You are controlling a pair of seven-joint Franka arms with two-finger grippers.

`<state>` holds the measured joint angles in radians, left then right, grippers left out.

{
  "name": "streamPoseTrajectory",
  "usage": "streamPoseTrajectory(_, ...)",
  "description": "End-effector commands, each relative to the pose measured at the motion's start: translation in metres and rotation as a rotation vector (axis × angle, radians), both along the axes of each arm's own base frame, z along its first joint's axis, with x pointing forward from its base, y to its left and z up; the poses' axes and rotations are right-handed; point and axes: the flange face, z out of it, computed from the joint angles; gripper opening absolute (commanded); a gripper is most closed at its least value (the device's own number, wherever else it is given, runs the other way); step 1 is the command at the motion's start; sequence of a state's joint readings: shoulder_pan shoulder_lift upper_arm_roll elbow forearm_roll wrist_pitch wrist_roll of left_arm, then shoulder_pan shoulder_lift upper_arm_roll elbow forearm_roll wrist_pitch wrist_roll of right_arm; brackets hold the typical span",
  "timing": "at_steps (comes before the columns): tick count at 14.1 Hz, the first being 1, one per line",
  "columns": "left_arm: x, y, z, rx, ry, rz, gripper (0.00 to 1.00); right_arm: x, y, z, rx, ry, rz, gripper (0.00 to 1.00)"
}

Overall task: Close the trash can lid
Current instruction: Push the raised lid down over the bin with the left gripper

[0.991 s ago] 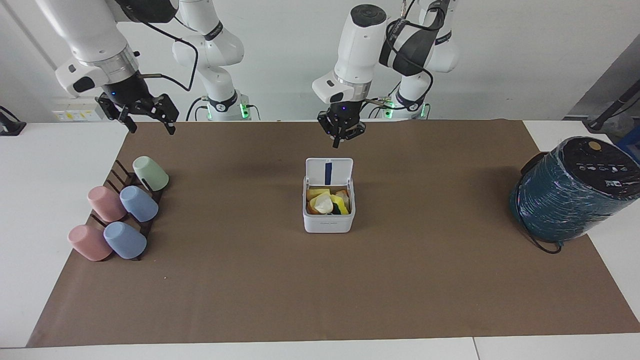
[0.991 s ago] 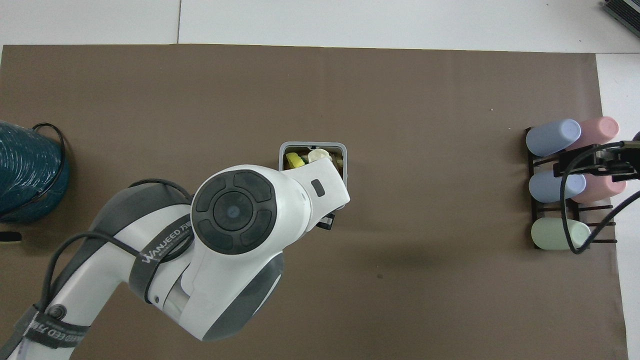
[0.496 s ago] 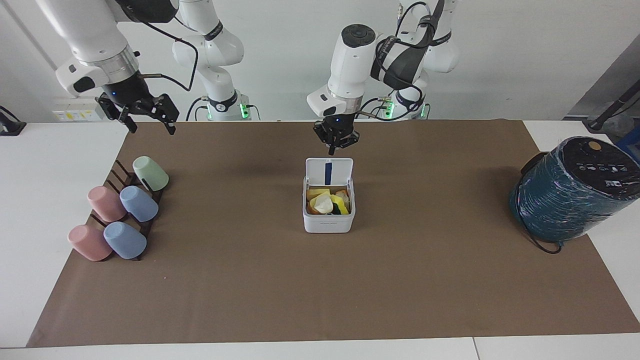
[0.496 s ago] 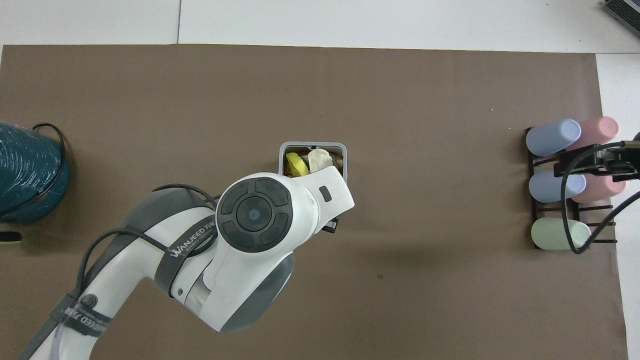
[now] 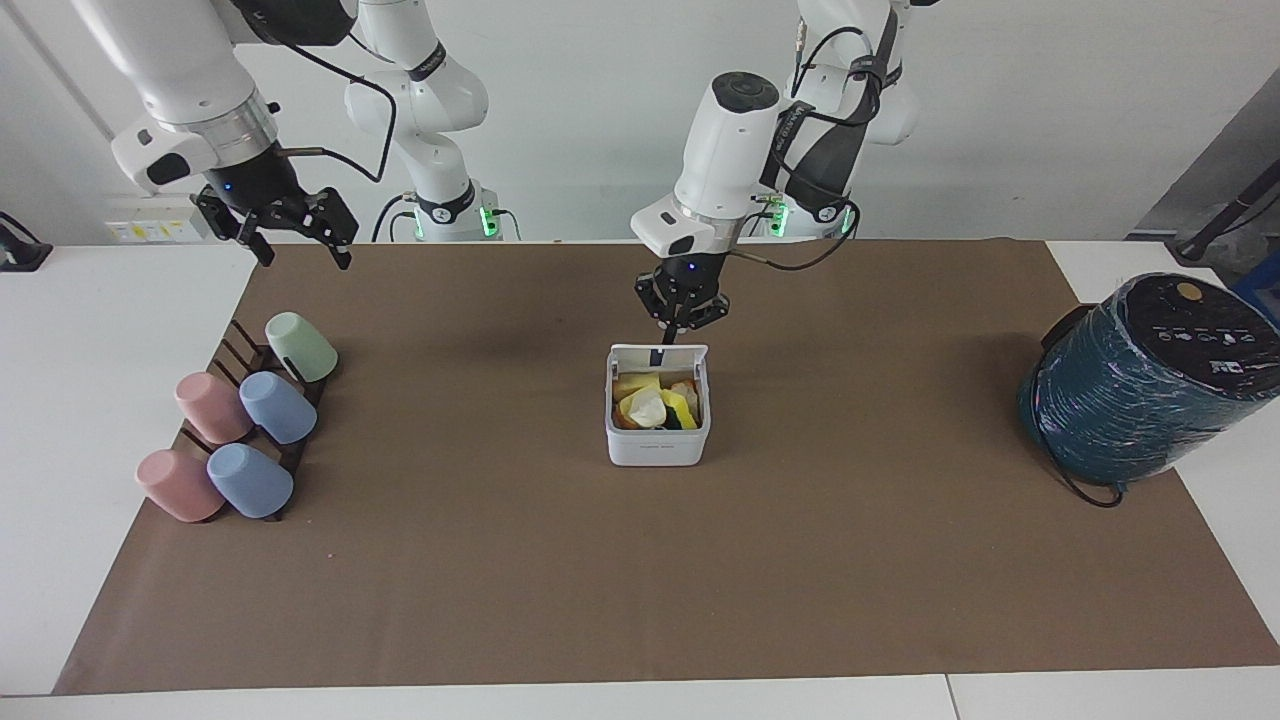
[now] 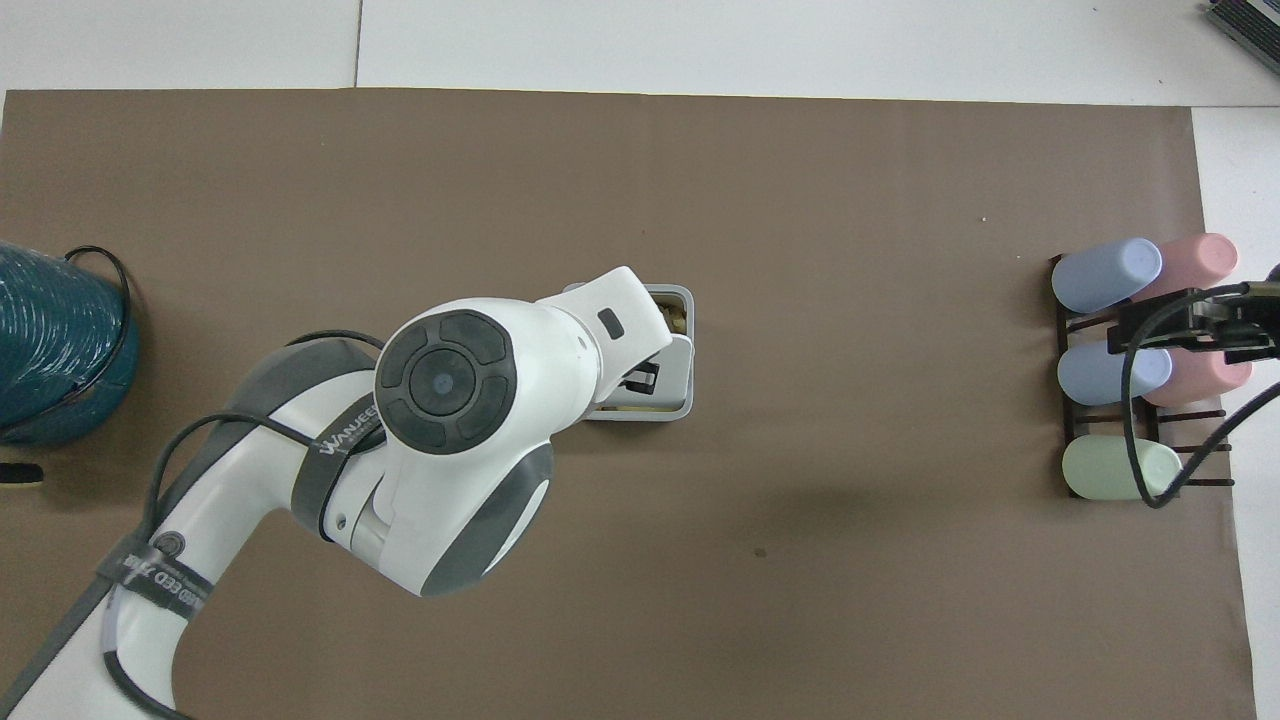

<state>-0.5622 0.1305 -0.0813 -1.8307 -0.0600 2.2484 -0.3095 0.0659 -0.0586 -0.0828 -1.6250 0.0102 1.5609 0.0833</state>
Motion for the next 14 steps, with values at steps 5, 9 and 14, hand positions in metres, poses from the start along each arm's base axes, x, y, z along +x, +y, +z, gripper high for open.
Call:
streamPoseTrajectory(5, 0.052, -0.018, -0.030, -0.054, -0.061, 0.026, 0.00, -0.008, -0.002, 0.002, 0.004, 0.008, 0.015, 1.00)
streamPoseTrajectory(9, 0.063, -0.028, -0.062, -0.043, -0.077, 0.014, 0.00, -0.008, -0.002, 0.002, 0.004, 0.008, 0.015, 1.00)
streamPoseTrajectory(14, 0.072, -0.033, -0.082, -0.043, -0.106, 0.004, 0.00, -0.008, -0.001, 0.002, 0.004, 0.008, 0.016, 1.00)
